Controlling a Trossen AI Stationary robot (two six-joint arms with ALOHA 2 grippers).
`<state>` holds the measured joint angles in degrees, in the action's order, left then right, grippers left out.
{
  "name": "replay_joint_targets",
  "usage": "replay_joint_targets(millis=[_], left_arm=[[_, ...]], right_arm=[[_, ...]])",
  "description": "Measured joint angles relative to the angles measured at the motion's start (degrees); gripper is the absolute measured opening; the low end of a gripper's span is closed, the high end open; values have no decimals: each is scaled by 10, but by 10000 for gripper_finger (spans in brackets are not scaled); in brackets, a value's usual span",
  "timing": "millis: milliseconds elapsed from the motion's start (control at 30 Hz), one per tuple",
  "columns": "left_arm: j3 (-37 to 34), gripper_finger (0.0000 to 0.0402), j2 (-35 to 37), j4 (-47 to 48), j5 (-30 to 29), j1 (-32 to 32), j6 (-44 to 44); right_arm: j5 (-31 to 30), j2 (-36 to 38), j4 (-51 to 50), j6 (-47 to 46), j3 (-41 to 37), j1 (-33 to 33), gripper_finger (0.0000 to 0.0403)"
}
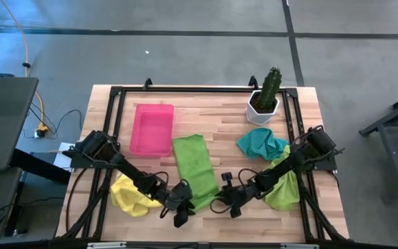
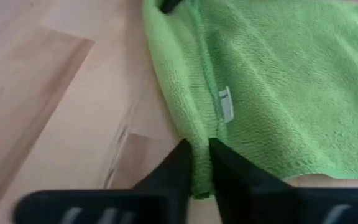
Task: Roll microfiber towels into tight, uniform cylinder then place into a basket
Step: Roll the green microfiber cloth
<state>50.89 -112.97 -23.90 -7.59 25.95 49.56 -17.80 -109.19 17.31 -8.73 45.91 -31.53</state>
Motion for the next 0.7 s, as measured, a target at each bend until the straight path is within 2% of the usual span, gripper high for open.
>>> replay_joint_targets(millis=[67,200,533,700], left_arm=[[0,133,0,-2,2,0,0],[0,133,5,-2,2,0,-17],[2,133,71,2,-24,3,-129],[2,133,84,0,-54,13,-173]], right_arm=[[10,0,2,-9,0,1,10],[54,8,3,-72,-1,12,14],[270,26,10,-239,-4,85,4],[345,26,28,-319,-4,124,2]])
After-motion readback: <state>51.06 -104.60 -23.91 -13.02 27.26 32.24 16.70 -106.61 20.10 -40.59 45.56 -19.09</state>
